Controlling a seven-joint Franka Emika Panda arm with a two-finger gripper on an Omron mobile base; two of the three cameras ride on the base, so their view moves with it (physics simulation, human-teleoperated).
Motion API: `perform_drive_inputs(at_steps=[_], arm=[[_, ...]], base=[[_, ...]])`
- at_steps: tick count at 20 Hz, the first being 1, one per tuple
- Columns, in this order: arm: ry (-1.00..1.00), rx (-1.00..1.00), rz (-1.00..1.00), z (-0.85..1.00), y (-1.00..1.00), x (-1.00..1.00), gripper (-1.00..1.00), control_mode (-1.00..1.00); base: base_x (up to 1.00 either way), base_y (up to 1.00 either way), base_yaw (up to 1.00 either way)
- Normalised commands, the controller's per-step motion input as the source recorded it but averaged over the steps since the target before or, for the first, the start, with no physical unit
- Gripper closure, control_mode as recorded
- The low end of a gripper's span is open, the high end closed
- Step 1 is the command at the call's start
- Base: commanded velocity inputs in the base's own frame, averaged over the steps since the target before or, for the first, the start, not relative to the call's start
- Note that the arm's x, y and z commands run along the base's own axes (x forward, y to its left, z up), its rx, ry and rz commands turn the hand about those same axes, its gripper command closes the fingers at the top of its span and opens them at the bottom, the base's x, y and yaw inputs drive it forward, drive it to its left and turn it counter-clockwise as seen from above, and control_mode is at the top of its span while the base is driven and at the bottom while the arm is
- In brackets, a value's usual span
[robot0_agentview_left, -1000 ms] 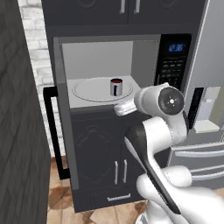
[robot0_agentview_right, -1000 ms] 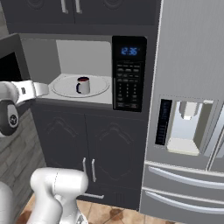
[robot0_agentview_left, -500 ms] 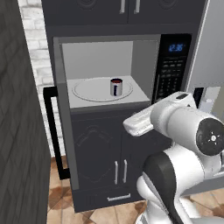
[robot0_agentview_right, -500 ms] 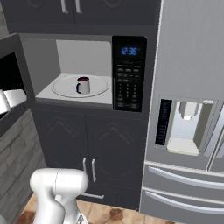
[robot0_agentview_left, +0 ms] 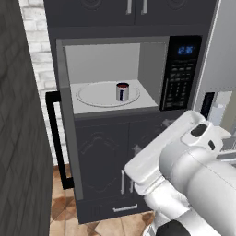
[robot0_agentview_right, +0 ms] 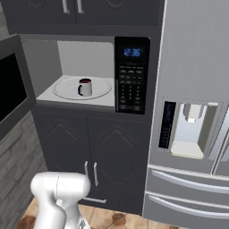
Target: Place the microwavable item in the microwave. Then, close the microwave door and press the start button.
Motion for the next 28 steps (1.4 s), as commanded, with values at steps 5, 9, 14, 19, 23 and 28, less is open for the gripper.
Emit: perform_drive_inputs(at_steps=[5, 9, 14, 19, 23, 28], arm=[[-0.15, -0.22, 0.02, 0.0, 0.5, -0.83, -1.0, -1.0], [-0.03, -0.25, 0.0, -0.15, 0.86, -0.14, -1.0, -1.0], [0.01, -0.25, 0.0, -0.44, 1.0, 0.36, -1.0, -1.0], [0.09, -0.22, 0.0, -0.69, 0.93, 0.85, -1.0, -1.0], [0.13, -0.19, 0.0, -0.71, 0.95, 1.0, -1.0, -1.0], [0.06, -0.15, 0.0, -0.6, 0.92, 1.0, -1.0, -1.0]], base=[[0.0, 0.0, 0.0], [0.0, 0.0, 0.0], [0.0, 0.0, 0.0], [0.0, 0.0, 0.0], [0.0, 0.0, 0.0], [0.0, 0.0, 0.0]])
